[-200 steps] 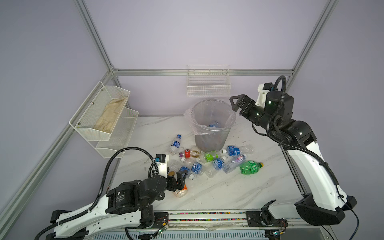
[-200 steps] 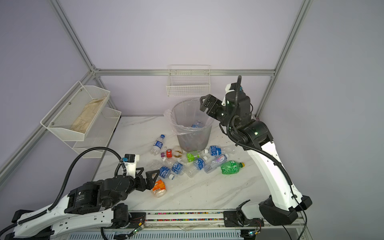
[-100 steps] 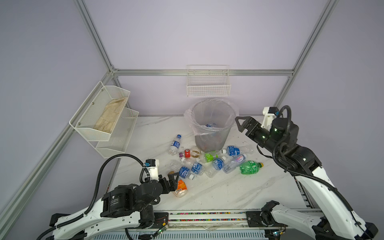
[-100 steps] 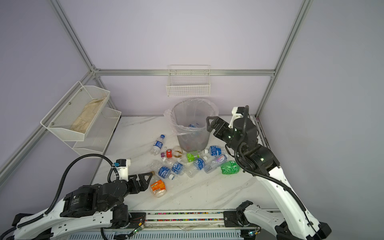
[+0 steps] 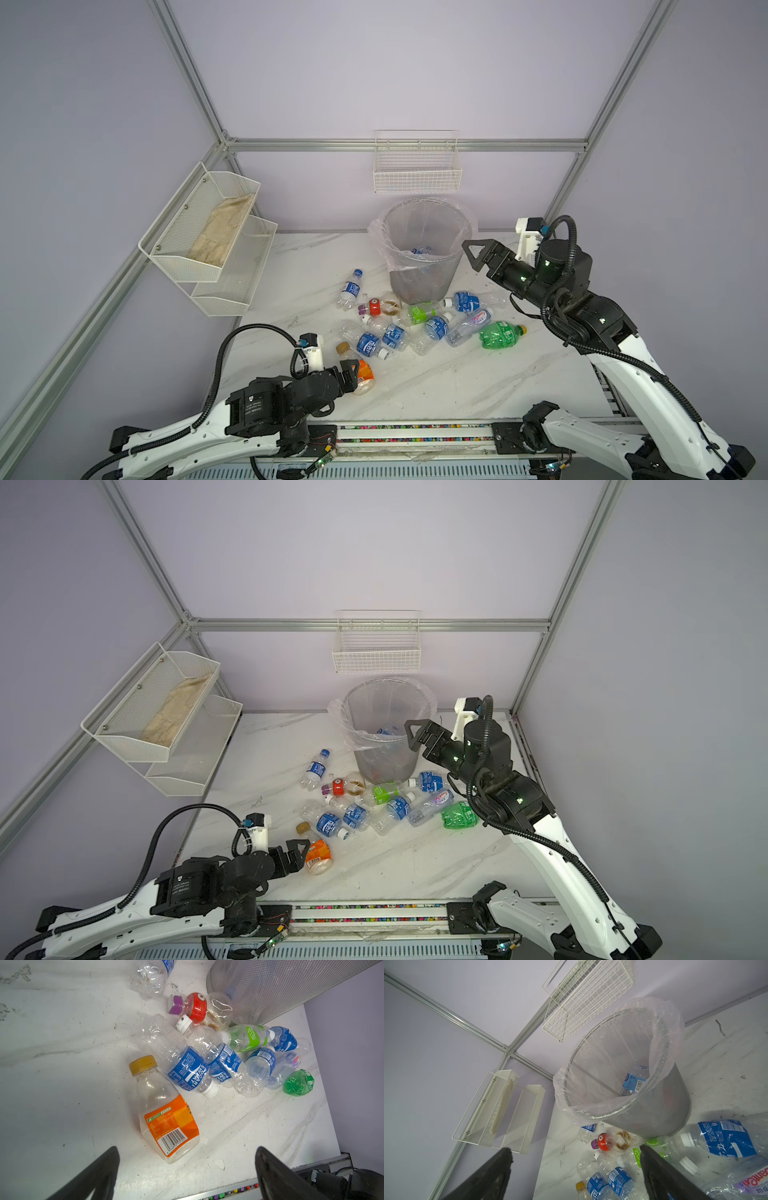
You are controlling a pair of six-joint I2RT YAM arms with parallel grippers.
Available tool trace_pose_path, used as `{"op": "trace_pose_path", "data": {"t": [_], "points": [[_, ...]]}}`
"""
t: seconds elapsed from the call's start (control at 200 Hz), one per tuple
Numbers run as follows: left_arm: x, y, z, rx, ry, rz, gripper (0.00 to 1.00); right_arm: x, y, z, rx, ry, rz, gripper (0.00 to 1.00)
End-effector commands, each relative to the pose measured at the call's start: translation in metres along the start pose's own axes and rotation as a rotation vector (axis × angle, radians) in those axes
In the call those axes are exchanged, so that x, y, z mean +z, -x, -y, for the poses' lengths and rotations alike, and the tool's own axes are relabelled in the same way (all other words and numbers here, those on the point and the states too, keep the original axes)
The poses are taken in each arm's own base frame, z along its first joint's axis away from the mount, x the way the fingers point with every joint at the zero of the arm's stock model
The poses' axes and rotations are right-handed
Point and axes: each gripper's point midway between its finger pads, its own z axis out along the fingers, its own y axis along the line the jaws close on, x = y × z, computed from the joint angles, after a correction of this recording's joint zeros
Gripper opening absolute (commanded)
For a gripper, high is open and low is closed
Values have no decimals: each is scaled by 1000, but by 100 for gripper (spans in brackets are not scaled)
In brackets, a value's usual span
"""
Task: Throw the plastic bottles in the bin
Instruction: 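Withdraw the right gripper while the left gripper moves toward the orange-labelled bottle, then close the left gripper around the orange-labelled yellow-capped bottle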
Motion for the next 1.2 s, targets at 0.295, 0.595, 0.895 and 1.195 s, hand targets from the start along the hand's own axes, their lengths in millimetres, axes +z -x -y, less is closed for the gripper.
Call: {"op": "trace_pose_path", "data": {"t": [0.295, 0.595, 0.895, 1.195], "points": [[42, -36, 10, -62, -41, -128, 100, 6, -31, 7, 10, 59, -92, 94], [65, -45, -8, -127, 26, -190, 100, 3, -58, 37, 27, 20, -130, 94], [82, -52, -13, -151, 65, -240, 100, 18, -68, 46, 13, -4, -160, 94], [90, -55, -28, -157, 152, -245, 100, 22, -72, 55, 18, -22, -153, 94]]}}
